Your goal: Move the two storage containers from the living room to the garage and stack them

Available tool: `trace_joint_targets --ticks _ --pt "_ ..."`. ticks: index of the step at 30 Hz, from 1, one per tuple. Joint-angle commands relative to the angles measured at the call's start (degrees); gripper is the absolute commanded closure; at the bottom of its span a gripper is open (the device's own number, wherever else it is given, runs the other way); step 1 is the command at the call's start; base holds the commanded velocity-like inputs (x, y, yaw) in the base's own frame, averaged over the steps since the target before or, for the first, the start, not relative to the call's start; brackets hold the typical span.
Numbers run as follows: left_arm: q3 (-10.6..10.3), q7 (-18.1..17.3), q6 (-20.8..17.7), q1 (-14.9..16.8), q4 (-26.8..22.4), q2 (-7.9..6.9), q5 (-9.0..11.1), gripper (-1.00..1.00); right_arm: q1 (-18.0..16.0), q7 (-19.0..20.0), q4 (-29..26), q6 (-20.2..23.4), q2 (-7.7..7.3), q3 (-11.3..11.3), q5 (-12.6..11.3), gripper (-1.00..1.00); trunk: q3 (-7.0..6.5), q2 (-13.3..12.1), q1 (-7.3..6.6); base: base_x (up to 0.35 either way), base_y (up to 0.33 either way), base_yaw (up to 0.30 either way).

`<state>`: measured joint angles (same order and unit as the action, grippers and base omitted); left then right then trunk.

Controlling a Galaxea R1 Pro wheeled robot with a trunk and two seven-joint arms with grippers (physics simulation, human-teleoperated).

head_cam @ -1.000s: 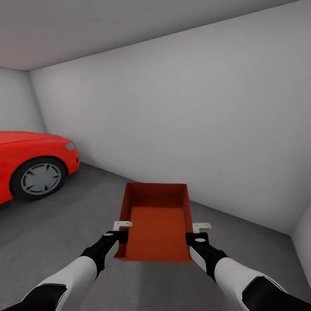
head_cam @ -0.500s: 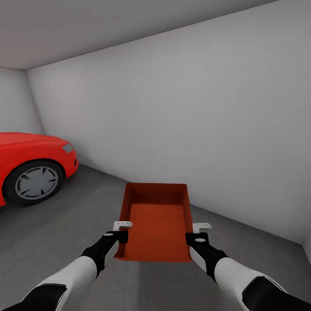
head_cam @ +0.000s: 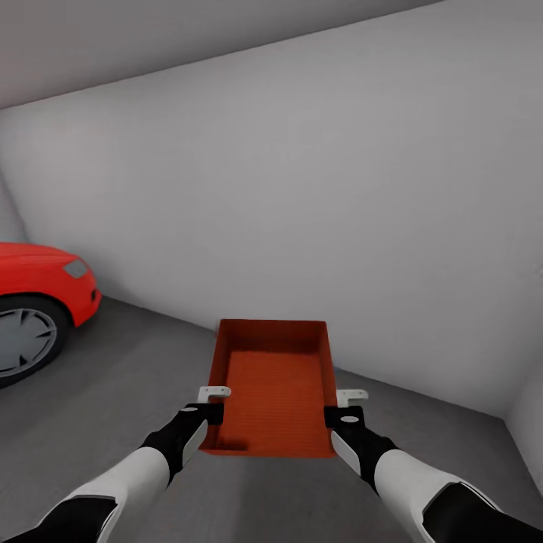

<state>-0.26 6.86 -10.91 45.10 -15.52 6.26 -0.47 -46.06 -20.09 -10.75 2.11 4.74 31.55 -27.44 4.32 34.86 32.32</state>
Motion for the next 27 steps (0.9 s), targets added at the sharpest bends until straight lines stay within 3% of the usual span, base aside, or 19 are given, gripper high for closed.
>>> trace_joint_targets --ticks 1,27 --pt "0.8 0.5 -0.4 0.0 -0.1 -0.02 -0.5 1.00 -0.1 2.3 -0.6 0.3 0.01 -1.7 0.0 1.00 0.11 0.1 0.05 0.322 0.076 -0.249" --pt "0.8 0.5 -0.4 0.0 -0.1 -0.02 -0.5 1.00 -0.1 2.4 -0.5 0.3 0.01 -1.6 0.1 1.00 0.11 0.1 0.05 0.322 0.065 -0.249"
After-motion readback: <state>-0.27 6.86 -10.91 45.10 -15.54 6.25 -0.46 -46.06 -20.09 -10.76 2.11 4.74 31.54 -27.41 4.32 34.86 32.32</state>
